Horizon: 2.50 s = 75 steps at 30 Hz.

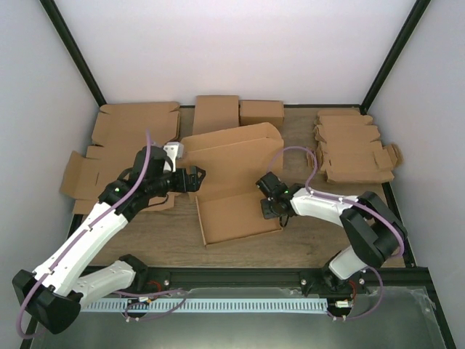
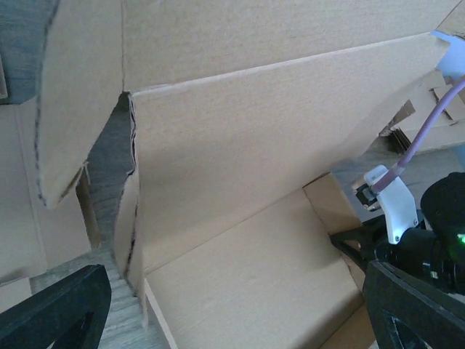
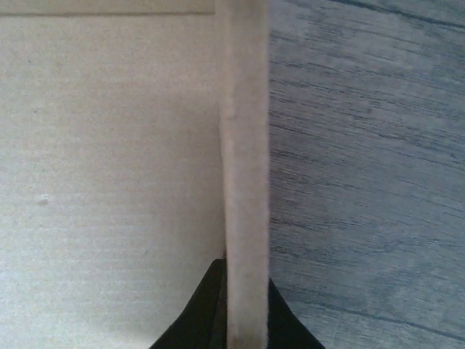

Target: Fold the paper box

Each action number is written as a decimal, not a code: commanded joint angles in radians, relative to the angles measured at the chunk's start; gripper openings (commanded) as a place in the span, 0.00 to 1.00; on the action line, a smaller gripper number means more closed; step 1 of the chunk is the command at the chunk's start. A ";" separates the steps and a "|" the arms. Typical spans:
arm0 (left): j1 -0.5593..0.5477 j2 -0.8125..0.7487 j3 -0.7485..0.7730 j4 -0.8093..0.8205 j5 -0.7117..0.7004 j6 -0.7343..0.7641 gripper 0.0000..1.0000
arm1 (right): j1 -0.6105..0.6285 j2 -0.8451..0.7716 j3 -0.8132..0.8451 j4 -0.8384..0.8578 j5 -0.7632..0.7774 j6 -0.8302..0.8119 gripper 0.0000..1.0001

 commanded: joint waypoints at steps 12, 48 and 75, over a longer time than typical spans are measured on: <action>0.001 -0.017 -0.034 0.014 0.010 0.007 0.97 | 0.087 -0.016 0.082 -0.044 0.107 0.060 0.46; -0.019 -0.149 -0.414 0.165 -0.064 -0.298 0.91 | 0.050 0.167 0.209 0.014 0.263 0.063 0.07; 0.048 -0.081 -0.171 0.131 -0.202 0.003 0.97 | -0.135 -0.312 0.132 0.011 -0.155 -0.155 0.72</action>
